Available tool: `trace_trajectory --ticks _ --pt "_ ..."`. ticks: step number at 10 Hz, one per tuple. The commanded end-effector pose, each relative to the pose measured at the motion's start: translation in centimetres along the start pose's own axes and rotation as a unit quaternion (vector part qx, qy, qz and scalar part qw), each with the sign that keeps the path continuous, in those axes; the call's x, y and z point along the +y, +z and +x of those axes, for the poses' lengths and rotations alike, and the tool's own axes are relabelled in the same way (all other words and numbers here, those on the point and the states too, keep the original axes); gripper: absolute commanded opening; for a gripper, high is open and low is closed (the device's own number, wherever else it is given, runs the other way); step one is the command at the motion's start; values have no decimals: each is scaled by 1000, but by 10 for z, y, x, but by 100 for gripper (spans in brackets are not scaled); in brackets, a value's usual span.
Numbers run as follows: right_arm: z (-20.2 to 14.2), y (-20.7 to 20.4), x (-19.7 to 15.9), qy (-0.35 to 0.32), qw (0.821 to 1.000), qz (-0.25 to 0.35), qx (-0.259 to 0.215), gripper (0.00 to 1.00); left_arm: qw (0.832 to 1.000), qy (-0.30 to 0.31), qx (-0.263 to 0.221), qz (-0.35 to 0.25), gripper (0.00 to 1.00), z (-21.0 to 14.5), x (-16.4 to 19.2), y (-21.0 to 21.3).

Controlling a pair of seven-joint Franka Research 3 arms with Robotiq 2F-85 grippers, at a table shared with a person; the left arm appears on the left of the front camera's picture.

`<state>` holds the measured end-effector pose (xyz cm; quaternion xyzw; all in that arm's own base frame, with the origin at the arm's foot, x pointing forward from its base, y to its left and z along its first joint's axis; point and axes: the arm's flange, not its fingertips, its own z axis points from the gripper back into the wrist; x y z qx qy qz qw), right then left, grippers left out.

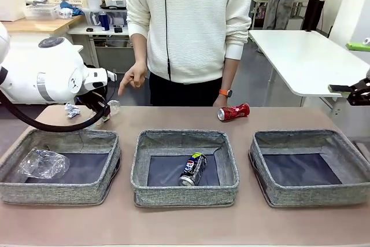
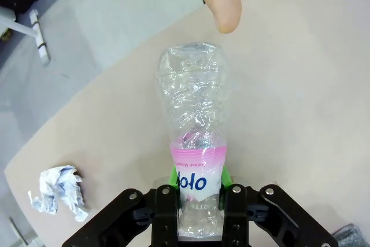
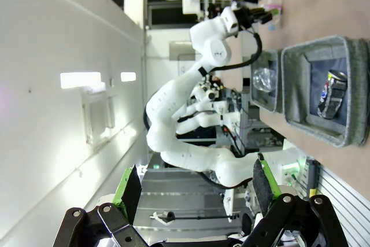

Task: Sort the waste into the appropriate baskets.
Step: Pick up the waste item pointed out by the person.

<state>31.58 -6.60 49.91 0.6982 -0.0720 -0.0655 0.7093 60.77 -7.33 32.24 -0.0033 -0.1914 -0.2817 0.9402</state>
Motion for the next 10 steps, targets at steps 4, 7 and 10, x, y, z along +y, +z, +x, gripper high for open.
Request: trace_trajectory --ticks 4,7,10 --pt "1 -1 2 1 1000 8 -4 100 994 105 21 -12 0 -20 -2 71" --pt "1 -1 2 1 1000 8 -4 100 925 361 -34 -117 0 -58 -50 184" --pt "1 -1 2 1 1000 8 -4 100 907 362 -120 -180 0 -102 -94 224"
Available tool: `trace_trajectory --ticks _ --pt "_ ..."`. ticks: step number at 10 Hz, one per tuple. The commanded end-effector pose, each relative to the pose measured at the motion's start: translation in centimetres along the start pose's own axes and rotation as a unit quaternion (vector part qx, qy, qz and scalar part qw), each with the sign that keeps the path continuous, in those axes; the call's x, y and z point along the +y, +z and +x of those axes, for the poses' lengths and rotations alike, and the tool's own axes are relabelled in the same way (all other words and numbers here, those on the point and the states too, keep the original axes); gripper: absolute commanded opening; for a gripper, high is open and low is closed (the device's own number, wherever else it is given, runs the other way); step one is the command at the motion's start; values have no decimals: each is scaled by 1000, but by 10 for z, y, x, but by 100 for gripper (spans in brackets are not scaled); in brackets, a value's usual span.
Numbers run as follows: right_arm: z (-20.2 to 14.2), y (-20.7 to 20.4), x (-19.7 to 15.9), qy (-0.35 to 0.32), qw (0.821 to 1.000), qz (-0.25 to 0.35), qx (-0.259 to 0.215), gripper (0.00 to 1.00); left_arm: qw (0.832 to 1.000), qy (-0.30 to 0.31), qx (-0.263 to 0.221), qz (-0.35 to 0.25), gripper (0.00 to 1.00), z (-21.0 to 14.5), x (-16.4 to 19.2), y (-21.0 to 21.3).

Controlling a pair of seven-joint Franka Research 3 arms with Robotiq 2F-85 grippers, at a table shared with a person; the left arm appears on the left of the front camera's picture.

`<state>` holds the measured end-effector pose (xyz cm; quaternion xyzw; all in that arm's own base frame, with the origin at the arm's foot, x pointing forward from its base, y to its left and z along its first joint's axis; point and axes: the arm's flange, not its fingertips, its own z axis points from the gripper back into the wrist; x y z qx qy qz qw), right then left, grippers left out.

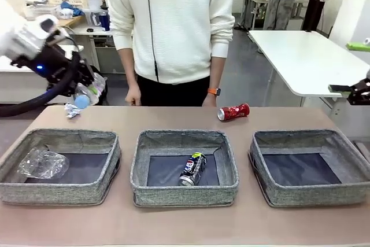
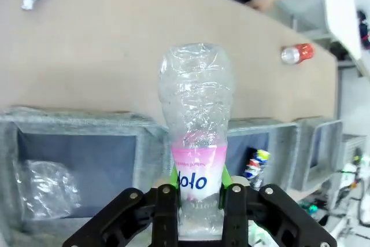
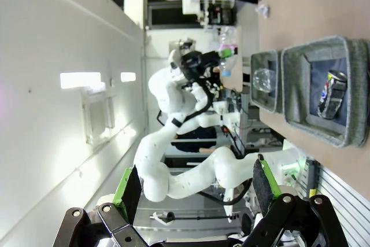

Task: Sort the waste into the appropriate baskets.
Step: Pick up the waste item pointed out by the person.

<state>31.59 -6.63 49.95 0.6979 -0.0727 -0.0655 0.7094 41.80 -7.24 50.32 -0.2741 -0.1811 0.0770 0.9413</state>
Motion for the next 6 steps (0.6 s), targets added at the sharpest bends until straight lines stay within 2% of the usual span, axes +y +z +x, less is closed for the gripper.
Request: trace_trajectory --ticks 1,4,5,6 --pt "1 -1 2 1 1000 8 -4 100 999 -17 34 35 0 20 5 -16" --pt "1 -1 2 1 1000 8 -4 100 999 -17 34 35 0 20 5 -16" --pt "1 -1 2 1 1000 8 -4 100 999 -14 18 23 23 4 6 -15" --pt "1 -1 2 1 1000 8 -4 100 1000 -16 -2 21 23 1 -27 -10"
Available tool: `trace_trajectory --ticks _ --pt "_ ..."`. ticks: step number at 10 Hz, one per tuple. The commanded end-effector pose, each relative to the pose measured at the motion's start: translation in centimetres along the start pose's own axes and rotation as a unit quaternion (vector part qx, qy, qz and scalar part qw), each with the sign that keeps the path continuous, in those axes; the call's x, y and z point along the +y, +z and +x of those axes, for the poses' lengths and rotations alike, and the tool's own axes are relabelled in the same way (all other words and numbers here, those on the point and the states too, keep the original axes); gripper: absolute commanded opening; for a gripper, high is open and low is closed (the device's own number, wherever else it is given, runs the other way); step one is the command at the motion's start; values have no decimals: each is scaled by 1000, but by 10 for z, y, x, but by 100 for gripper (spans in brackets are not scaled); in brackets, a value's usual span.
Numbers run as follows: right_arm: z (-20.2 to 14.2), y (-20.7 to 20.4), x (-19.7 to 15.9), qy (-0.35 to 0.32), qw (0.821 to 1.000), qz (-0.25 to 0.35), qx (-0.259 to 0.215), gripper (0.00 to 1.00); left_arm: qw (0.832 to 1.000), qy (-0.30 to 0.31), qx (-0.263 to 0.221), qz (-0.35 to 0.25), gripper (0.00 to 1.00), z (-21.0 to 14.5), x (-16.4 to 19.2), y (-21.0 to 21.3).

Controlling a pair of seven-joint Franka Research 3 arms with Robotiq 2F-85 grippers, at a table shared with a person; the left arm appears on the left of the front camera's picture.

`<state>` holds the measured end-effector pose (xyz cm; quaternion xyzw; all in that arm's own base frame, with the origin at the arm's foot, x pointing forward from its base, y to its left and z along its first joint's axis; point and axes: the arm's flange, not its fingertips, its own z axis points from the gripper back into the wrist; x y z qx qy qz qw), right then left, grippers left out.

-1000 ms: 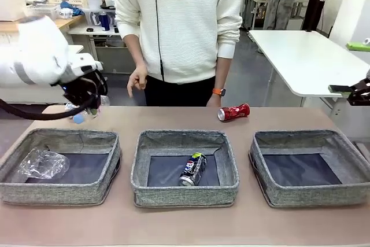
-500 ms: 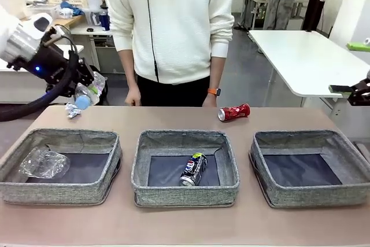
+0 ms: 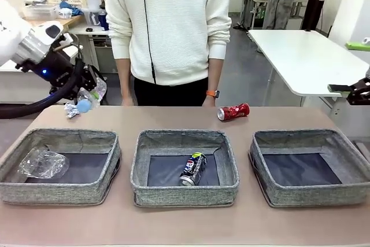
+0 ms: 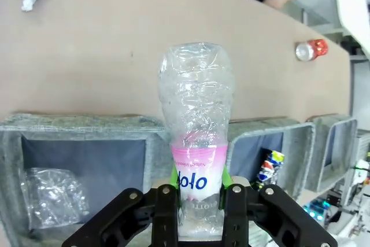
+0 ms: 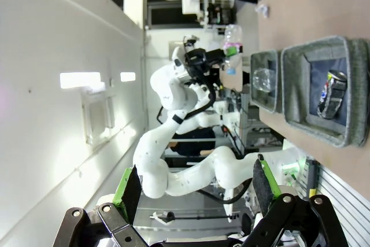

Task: Sort the waste into the appropriate baskets.
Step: Pick up the waste item pointed out by the person.

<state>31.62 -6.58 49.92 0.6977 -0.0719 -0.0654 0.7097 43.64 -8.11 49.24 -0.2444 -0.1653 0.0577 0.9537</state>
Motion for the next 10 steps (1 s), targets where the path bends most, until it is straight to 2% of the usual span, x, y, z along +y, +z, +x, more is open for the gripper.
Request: trace_trajectory --ticks 1,2,3,4,5,7,8,10 --pt "1 -1 2 1 1000 9 -4 100 998 -12 -51 28 23 -17 -71 29" --pt "1 -1 2 1 1000 9 -4 100 997 -23 -45 65 23 -24 -121 49" --pt "1 -1 2 1 1000 9 -4 100 992 -46 4 115 23 -35 -179 73" --pt "1 -1 2 1 1000 9 -4 100 988 -84 -12 128 23 -48 -224 92" --pt "1 -1 2 1 1000 9 -4 100 986 -93 -21 138 23 -62 -262 108" --pt "1 -1 2 1 1000 9 -4 100 986 -69 -57 140 23 -80 -321 122" --pt "1 -1 2 1 1000 9 -4 100 989 -70 -59 112 23 -81 -339 127" --pt "1 -1 2 1 1000 9 -4 100 994 -66 -26 79 23 -78 -370 129"
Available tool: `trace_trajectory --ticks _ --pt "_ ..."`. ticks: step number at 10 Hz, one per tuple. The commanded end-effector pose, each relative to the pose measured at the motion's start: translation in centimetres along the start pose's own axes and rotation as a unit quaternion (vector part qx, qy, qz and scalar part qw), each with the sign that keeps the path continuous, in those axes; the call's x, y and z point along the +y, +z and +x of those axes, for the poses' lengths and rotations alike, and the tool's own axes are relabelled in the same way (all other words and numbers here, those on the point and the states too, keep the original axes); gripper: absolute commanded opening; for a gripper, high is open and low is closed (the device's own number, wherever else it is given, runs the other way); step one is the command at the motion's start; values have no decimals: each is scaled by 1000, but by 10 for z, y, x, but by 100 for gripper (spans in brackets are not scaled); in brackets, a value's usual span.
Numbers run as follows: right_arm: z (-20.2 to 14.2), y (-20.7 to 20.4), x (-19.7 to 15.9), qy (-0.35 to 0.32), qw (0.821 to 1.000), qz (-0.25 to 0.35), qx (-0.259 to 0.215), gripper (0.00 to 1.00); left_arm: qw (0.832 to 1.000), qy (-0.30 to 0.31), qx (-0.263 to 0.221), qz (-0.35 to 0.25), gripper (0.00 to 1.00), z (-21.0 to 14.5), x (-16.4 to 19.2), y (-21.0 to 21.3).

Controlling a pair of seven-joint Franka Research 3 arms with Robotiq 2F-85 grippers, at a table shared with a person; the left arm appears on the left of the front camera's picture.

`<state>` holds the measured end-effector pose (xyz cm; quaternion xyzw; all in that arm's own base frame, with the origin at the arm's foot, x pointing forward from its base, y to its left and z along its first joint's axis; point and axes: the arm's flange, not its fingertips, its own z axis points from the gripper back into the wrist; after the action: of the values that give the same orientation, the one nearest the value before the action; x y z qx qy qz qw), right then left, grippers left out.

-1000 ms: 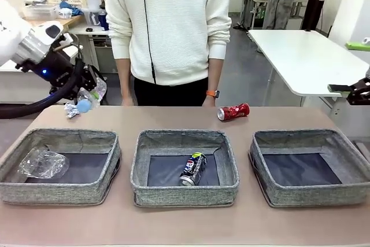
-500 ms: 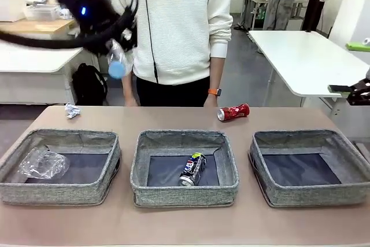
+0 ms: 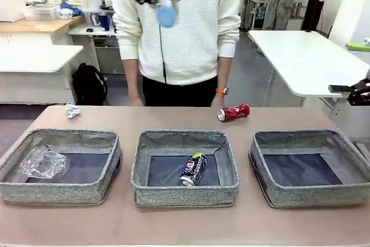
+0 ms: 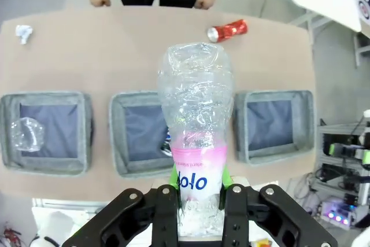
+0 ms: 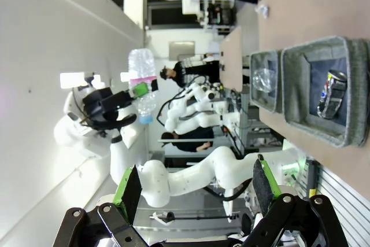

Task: Sort the waste into the appropriate baskets.
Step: Pick up the waste item pointed out by the person.

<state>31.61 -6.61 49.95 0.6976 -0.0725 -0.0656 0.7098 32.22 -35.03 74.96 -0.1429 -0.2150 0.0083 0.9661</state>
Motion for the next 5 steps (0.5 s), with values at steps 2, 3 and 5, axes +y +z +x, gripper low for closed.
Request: trace_trajectory --ticks 2,3,5 --pt "1 -1 2 1 1000 9 -4 100 999 32 15 -42 23 21 -31 10" --pt "1 -1 2 1 1000 9 -4 100 998 47 5 -45 23 26 -32 10" --pt "1 -1 2 1 1000 9 -4 100 999 12 14 -29 23 16 -19 0"
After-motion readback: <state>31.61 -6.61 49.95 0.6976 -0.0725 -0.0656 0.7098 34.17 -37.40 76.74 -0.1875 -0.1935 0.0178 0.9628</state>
